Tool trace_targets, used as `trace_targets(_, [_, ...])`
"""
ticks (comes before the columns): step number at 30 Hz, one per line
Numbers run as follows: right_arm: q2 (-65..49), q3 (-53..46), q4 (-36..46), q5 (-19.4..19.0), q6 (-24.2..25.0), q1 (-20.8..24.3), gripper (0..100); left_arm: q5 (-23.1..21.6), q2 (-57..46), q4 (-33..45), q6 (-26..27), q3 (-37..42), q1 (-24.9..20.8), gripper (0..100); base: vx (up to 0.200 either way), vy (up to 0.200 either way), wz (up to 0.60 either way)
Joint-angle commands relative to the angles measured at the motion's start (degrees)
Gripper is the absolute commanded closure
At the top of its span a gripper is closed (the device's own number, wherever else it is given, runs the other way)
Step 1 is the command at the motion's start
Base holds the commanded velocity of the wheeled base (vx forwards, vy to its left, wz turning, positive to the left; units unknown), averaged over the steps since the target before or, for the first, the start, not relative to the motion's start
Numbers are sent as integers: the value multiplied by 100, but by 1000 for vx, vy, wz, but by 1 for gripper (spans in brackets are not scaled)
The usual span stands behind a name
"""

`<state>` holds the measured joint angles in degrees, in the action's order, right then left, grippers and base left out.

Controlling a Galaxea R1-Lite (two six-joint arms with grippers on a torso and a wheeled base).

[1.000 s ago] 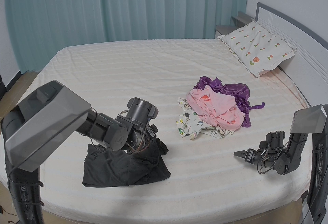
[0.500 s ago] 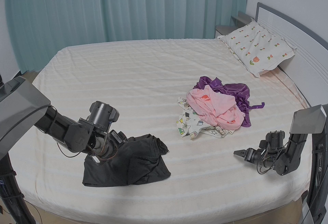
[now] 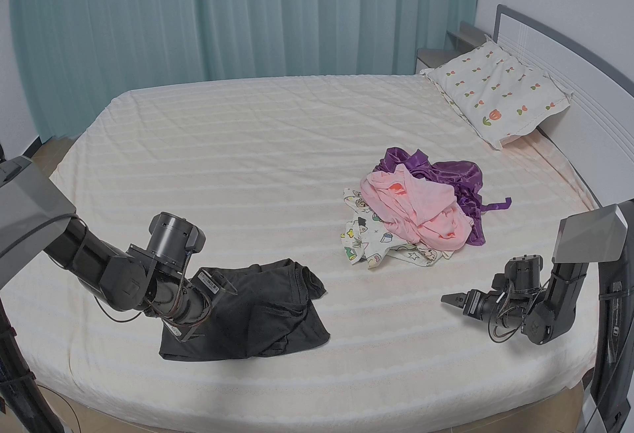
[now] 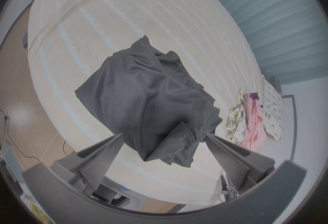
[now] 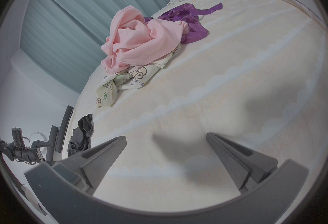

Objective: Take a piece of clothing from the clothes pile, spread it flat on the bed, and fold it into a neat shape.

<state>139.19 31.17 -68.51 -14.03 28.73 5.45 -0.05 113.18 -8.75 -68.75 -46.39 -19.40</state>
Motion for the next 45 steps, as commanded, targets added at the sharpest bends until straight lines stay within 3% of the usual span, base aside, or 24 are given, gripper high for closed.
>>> trace_targets(1, [20, -23, -13, -3, 1, 70, 0, -48, -156, -83, -6, 209, 24, 0, 0, 0, 0])
trace_targets(14, [73, -41, -22, -3, 1, 88, 0, -171, -15, -496, -6, 429, 111, 0, 0, 0, 0])
trace_targets(21, [-32, -67, -22, 32, 1, 246, 0, -294, -41, -505, 2, 560, 349, 0, 0, 200, 0])
trace_targets(27, [-243, -76, -215, 533, 238, 747, 0, -461, -103, -513, 73, 657, 586, 0, 0, 200, 0])
trace_targets(37, [-287, -59, -286, 568, 361, 853, 0, -549, -50, -549, 292, 622, 982, 0, 0, 200, 0])
trace_targets(45, [-437, -50, -321, 638, 634, 1371, 0, -681, -6, -891, 301, 675, 1157, 0, 0, 200, 0])
